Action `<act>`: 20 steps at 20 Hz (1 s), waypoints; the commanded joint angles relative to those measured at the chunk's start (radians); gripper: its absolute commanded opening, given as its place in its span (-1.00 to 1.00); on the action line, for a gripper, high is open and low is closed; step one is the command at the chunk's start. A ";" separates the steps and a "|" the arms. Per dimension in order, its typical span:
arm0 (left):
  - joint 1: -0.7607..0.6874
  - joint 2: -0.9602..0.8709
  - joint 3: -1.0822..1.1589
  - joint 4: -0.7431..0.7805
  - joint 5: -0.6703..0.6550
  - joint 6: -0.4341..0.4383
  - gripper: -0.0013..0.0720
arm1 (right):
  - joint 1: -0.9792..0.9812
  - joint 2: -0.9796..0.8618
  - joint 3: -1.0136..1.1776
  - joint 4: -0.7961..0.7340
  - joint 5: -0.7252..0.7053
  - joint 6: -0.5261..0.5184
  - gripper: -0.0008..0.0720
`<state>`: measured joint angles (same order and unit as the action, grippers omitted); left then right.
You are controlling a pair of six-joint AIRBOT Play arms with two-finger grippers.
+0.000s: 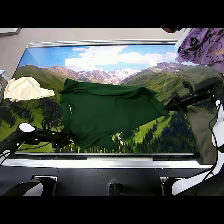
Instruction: Fold the clothes and pants, and hang the long-sleeved shirts on hangers.
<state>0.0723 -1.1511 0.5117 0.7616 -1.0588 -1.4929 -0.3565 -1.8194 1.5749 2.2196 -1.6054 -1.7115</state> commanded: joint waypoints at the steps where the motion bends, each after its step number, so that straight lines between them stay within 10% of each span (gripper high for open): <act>1: -0.001 -0.003 -0.003 0.026 0.049 -0.042 0.33 | 0.001 0.002 0.000 0.001 0.003 -0.002 -0.90; 7: -0.048 -0.099 -0.002 -0.047 0.122 -0.013 0.29 | 0.001 0.006 0.000 0.000 0.000 -0.001 -0.91; 10: -0.060 -0.096 0.015 -0.063 0.163 0.003 -0.85 | 0.007 0.027 0.000 -0.003 -0.011 -0.002 -0.91; 20: 0.051 -0.065 1.007 0.295 0.008 -0.071 -0.92 | 0.198 0.361 0.229 0.040 0.438 0.142 -0.91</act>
<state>0.0902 -1.2190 1.1881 0.8833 -0.9741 -1.5124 -0.1833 -1.5623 1.6997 2.2578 -1.3098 -1.6527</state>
